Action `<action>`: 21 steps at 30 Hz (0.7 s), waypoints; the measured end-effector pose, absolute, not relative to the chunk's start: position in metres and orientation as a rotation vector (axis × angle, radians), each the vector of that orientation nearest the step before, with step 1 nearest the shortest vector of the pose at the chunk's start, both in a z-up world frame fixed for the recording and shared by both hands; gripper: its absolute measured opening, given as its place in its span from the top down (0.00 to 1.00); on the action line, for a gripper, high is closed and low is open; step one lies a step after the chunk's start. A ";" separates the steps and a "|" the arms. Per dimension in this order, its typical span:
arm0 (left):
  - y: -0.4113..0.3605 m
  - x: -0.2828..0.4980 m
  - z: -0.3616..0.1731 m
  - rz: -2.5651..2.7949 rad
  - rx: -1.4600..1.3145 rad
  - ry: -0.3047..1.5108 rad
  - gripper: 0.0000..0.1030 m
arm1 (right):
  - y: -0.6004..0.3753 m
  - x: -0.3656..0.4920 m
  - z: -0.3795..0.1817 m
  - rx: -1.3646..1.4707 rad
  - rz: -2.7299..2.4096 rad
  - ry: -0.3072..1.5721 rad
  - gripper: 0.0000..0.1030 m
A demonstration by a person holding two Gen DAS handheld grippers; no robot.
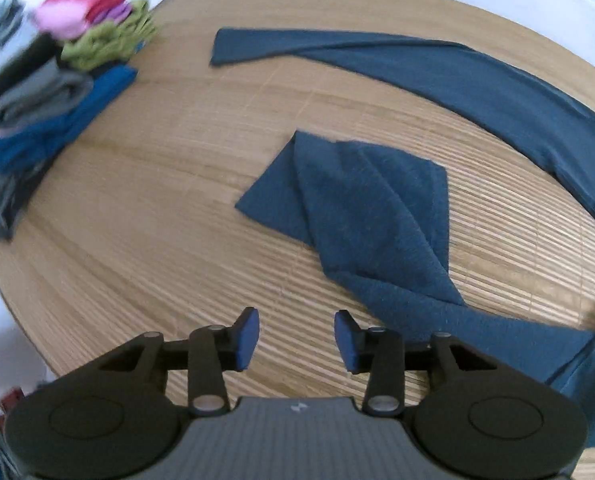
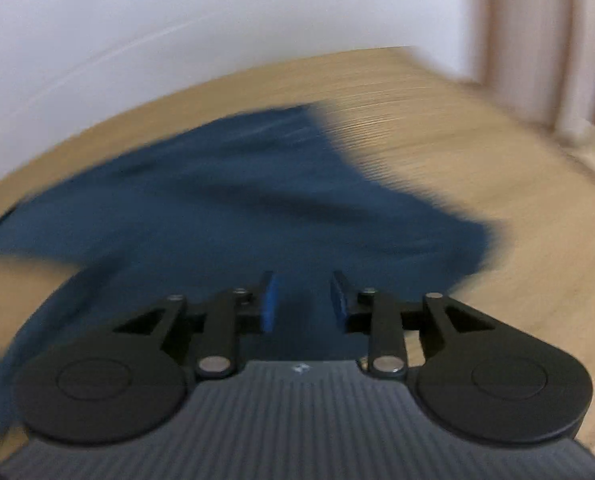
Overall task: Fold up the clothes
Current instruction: 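Release the panel with the left gripper and pull back from the garment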
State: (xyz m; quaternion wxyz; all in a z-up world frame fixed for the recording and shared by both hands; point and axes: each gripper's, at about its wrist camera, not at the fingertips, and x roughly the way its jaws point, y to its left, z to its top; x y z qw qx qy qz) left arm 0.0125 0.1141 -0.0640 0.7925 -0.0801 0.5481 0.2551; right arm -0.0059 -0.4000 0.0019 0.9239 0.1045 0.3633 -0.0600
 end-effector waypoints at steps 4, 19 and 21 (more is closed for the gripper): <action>0.118 0.012 -0.064 0.500 -0.115 1.156 0.52 | -0.295 -0.014 -0.003 0.123 0.234 0.796 0.65; 0.210 0.012 -0.086 0.220 0.142 1.042 0.45 | -0.072 -0.049 -0.006 -0.038 0.377 0.797 0.62; 0.224 0.015 -0.093 0.183 0.128 1.039 0.45 | -0.058 -0.060 -0.006 -0.041 0.362 0.819 0.59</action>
